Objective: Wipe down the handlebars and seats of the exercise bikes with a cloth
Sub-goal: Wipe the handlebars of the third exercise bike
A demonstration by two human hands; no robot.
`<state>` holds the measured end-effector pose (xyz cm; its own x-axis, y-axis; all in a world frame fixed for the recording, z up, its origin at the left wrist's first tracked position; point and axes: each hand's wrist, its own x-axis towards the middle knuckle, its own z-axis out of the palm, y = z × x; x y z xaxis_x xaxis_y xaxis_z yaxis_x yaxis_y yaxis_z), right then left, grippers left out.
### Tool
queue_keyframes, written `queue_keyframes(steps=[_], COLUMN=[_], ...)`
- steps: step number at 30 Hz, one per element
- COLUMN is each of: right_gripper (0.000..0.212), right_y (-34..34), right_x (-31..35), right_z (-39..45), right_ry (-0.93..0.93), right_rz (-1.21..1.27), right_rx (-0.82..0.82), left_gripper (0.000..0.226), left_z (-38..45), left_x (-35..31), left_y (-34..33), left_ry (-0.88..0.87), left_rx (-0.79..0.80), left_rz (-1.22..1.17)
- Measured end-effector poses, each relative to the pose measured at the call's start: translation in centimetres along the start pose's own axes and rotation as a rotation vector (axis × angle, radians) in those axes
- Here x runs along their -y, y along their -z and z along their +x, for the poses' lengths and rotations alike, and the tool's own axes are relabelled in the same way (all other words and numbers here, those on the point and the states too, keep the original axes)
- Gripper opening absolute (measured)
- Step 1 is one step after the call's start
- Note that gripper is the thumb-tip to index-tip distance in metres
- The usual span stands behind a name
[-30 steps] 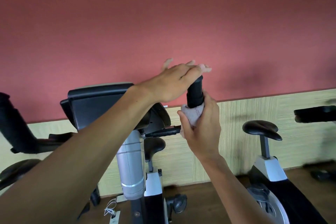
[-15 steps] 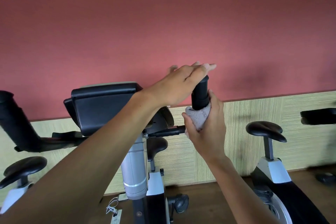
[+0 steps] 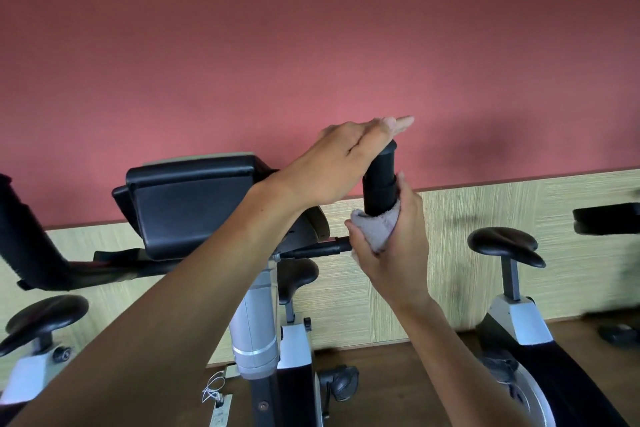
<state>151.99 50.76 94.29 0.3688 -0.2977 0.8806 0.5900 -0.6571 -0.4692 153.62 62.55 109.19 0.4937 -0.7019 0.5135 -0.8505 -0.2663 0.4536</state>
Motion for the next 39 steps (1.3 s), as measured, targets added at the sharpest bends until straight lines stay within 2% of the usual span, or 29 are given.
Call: queue_keyframes(steps=[5,8,10,12,15,19,22,24,27,30,35,39], right_gripper=[0.066,0.071,0.079,0.084,0.085,0.081,0.078,0.081,0.083,0.083,0.085,0.081], right_y=[1.2,2.8,4.6,6.7,9.0,8.8,5.0,2.6,1.2,1.0,0.7,0.7], right_x=[-0.6,-1.3,-2.0,-2.9,-3.7,-2.3,-0.2,0.7,-1.2,-4.4,-6.8,-7.5], right_z=[-0.2,-1.5,-3.2,-4.4,-4.5,-2.7,-0.4,0.9,1.5,1.7,2.1,2.0], right_ry=[0.003,-0.007,-0.053,-0.123,-0.149,-0.063,0.083,0.116,0.168,0.222,0.351,0.409], right_rz=[-0.019,-0.026,-0.018,0.005,0.01,0.096,0.112,0.088,0.101,0.174,0.198,0.187], right_rx=[0.167,0.255,0.234,0.183,0.132,0.166,0.195,0.163,0.14,0.252,0.318,0.305], left_gripper=[0.056,0.051,0.048,0.053,0.065,0.067,0.068,0.065,0.059,0.05,0.035,0.032], left_z=[-0.2,-0.7,-0.9,-0.9,-1.0,-0.9,-0.7,-0.8,-0.9,-0.6,-0.5,-0.4], left_x=[0.0,-0.6,-0.9,-1.0,-1.5,-2.8,-2.6,-2.5,-2.8,-3.6,-5.5,-7.0], left_y=[-0.1,-0.3,-0.4,-0.6,-0.9,-1.2,-1.0,-1.1,-1.4,-2.1,-3.1,-4.8], left_ry=[0.012,0.013,0.023,-0.013,-0.081,-0.108,-0.086,-0.077,-0.062,-0.033,0.071,0.1], left_rx=[-0.052,-0.08,-0.114,-0.167,-0.266,-0.285,-0.285,-0.309,-0.351,-0.394,-0.318,-0.104], left_rz=[0.024,0.032,0.067,0.223,0.639,0.772,0.808,0.839,0.868,1.016,1.461,1.747])
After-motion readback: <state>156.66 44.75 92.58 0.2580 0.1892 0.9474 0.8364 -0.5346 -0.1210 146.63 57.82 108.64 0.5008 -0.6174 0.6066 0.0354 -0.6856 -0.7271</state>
